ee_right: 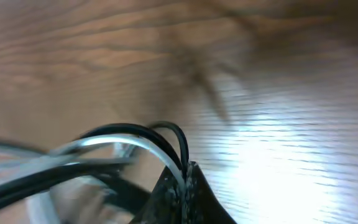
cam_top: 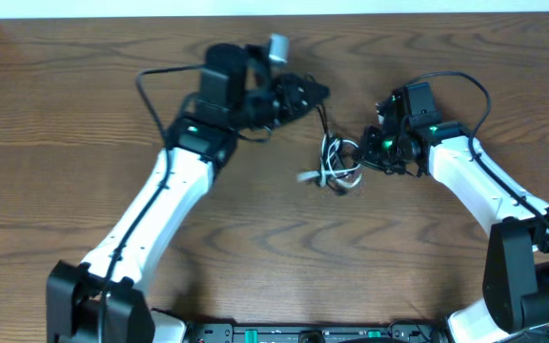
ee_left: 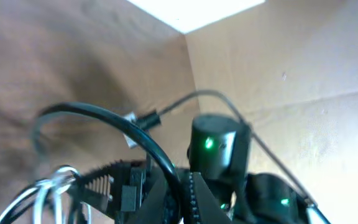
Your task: Untangle cables
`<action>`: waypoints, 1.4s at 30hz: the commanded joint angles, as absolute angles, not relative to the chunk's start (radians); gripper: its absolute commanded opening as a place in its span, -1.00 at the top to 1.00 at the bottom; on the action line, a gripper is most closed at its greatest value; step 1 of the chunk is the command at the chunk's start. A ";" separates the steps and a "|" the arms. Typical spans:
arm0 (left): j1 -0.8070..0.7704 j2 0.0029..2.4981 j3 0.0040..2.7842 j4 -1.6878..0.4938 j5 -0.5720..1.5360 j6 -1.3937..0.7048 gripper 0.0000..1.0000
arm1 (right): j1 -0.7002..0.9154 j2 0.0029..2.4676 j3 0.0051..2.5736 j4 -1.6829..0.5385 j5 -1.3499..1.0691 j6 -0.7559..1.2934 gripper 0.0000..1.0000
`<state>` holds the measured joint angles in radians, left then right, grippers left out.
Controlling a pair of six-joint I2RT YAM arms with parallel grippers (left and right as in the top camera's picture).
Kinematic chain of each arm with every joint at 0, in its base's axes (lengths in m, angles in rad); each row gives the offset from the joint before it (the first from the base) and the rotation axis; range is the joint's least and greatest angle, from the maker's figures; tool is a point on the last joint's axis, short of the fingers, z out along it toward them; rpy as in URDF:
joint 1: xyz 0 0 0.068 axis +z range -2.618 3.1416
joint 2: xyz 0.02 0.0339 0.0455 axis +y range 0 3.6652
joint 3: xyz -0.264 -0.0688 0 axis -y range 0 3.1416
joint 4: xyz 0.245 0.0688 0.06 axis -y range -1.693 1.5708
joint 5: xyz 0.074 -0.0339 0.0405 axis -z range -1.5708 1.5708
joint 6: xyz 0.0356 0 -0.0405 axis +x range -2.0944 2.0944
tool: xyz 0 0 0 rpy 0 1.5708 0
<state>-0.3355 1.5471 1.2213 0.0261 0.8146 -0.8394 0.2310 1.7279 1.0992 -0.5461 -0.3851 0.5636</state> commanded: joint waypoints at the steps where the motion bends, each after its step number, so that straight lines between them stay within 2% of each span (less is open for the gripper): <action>1: -0.244 1.423 1.229 0.046 0.830 -0.844 0.85 | 0.203 1.747 1.109 -0.570 -0.264 0.570 0.98; 9: -0.098 1.289 1.229 0.047 0.839 -0.844 0.85 | 0.155 1.753 1.105 -0.621 -0.212 0.526 0.98; 13: -0.012 1.277 1.229 0.045 0.857 -0.838 0.85 | 0.077 1.753 1.105 -0.693 -0.199 0.427 0.98; 17: 0.064 1.278 1.229 -0.064 0.859 -0.740 0.85 | -0.029 1.753 1.105 -0.777 -0.149 0.327 0.98; 21: 0.112 1.279 1.229 -0.253 0.802 -0.602 0.85 | -0.079 1.753 1.105 -0.785 -0.267 0.199 0.98; 22: 0.113 1.281 1.229 -0.323 0.774 -0.557 0.85 | -0.080 1.753 1.105 -0.775 -0.361 0.144 0.98; 27: 0.048 1.315 1.228 -0.543 0.747 -0.392 0.85 | -0.040 1.753 1.105 -0.742 -0.527 0.115 0.98; 30: -0.012 1.352 1.228 -0.607 0.743 -0.311 0.85 | -0.015 1.753 1.105 -0.726 -0.596 0.115 0.98; 34: -0.064 1.440 1.228 -0.670 0.595 -0.303 0.85 | -0.040 1.693 1.169 -0.710 -0.779 0.115 0.98; 39: -0.062 1.450 1.228 -0.673 0.349 -0.303 0.85 | -0.075 1.561 1.330 -0.801 -0.780 0.139 0.98; 42: -0.062 1.450 1.228 -0.690 0.231 -0.304 0.85 | -0.075 1.473 1.414 -0.832 -0.694 0.199 0.98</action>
